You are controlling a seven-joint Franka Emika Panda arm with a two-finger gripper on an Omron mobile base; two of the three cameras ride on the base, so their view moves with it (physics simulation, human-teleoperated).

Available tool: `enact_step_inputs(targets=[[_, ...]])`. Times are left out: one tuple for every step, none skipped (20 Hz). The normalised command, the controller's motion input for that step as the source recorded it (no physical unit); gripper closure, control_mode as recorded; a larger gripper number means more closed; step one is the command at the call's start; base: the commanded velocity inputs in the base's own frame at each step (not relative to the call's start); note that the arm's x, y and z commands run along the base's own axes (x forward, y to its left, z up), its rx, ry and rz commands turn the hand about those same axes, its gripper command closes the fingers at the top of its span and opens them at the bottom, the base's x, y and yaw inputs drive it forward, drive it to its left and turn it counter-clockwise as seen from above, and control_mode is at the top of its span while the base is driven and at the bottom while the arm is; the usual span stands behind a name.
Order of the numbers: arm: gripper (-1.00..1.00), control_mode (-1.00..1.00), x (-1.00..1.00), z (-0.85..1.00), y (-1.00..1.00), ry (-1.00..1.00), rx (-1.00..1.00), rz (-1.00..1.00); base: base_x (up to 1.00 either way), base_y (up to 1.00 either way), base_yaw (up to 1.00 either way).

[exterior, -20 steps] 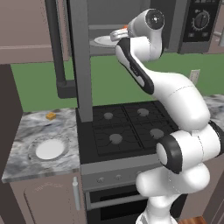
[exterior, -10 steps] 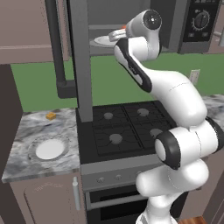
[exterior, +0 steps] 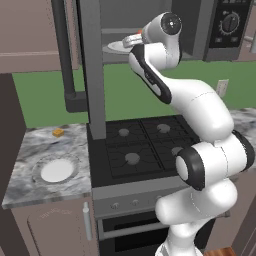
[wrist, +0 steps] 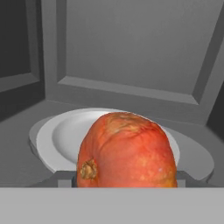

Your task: Pick the squash from the counter and place it in the microwave. Then turn on the microwave.

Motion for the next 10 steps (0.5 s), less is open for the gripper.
enact_step_inputs(targets=[[1.0,-1.0,0.11,-0.02,0.04,0.0,0.0,0.0,0.0,0.0,0.0],[1.0,-1.0,0.1,-0.02,0.03,0.0,0.0,0.0,0.0,0.0,0.0],[1.0,-1.0,0.1,-0.01,0.03,0.0,0.0,0.0,0.0,0.0,0.0],[1.0,-1.0,0.1,-0.04,0.05,0.0,0.0,0.0,0.0,0.0,0.0],[1.0,-1.0,0.09,-0.03,0.03,0.0,0.0,0.0,0.0,0.0,0.0],[1.0,-1.0,0.09,-0.03,0.01,0.0,0.0,0.0,0.0,0.0,0.0],[1.0,-1.0,0.09,-0.01,0.01,0.0,0.0,0.0,0.0,0.0,0.0],[1.0,-1.0,0.08,-0.02,0.01,0.0,0.0,0.0,0.0,0.0,0.0],[1.0,-1.0,0.08,-0.01,0.01,0.0,0.0,0.0,0.0,0.0,0.0],[1.0,-1.0,0.08,-0.02,0.01,0.0,0.0,0.0,0.0,0.0,0.0]])
